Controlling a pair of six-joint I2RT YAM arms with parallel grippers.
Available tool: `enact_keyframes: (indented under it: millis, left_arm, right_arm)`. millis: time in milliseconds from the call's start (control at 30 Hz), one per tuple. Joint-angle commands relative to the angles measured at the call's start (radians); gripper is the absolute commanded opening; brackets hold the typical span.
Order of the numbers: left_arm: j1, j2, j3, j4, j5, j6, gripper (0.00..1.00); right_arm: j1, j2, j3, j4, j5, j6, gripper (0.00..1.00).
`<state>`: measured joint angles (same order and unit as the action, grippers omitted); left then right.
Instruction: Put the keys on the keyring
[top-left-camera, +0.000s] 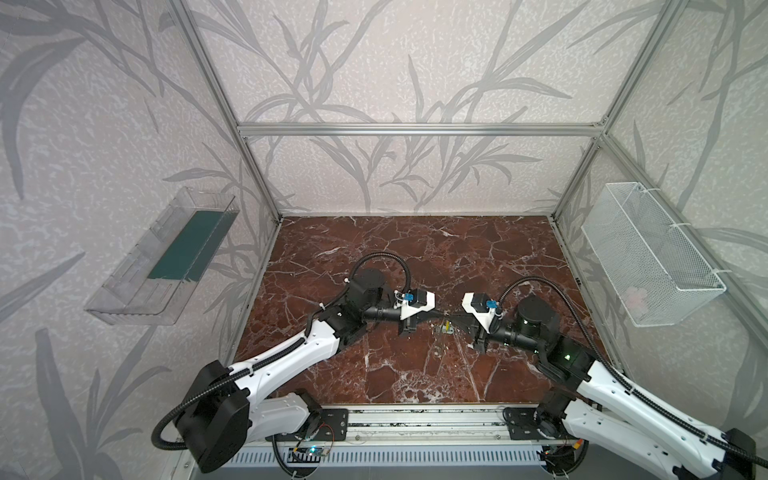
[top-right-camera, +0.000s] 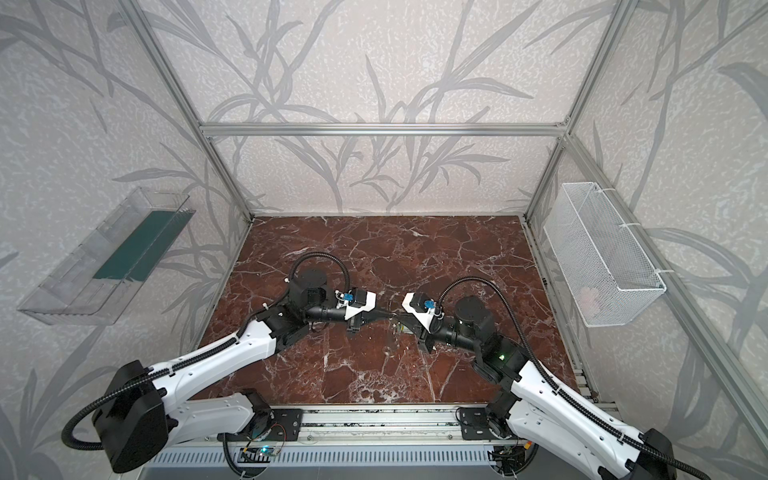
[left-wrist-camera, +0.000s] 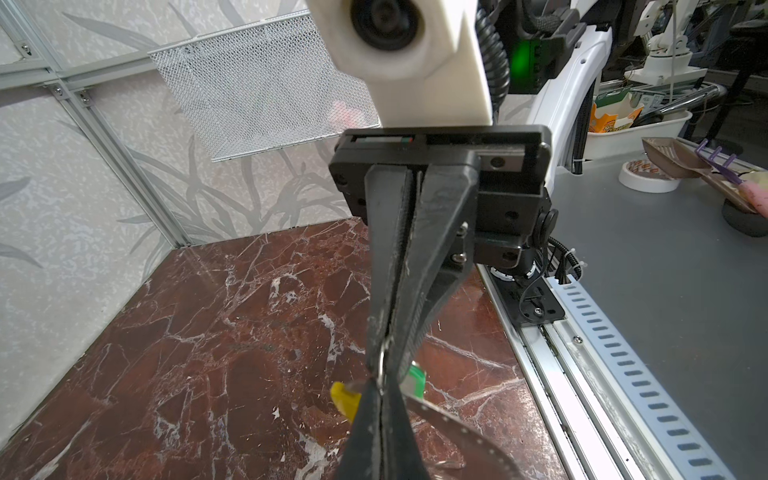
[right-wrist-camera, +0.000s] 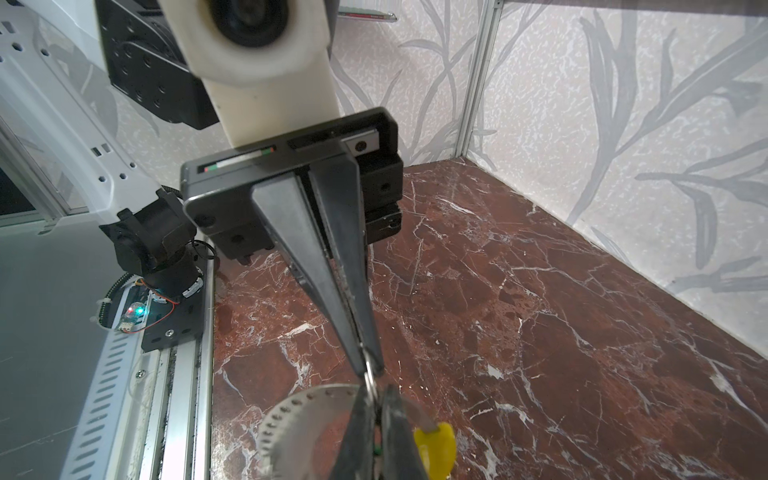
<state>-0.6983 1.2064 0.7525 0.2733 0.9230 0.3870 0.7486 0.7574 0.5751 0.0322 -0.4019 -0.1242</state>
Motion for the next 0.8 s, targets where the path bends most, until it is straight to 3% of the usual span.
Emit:
enact_keyframes:
  millis: [0, 167, 367, 767]
  left_arm:
    - [0.002, -0.002, 0.036, 0.014, 0.021, -0.007, 0.0]
    - [0.002, -0.005, 0.042, -0.032, -0.011, 0.024, 0.0]
    - [-0.004, -0.034, 0.105, -0.246, -0.134, 0.194, 0.22]
    - [-0.056, -0.005, 0.214, -0.468, -0.207, 0.408, 0.25]
  right_arm:
    - [0.0, -0.014, -0.004, 0.02, -0.006, -0.006, 0.03]
    - [0.0, -0.022, 0.007, -0.01, 0.004, -0.014, 0.0]
    - [-0.001, 0.009, 0.09, -0.205, 0.011, -0.037, 0.0]
    - [-0.001, 0.097, 0.181, -0.314, -0.021, -0.028, 0.0]
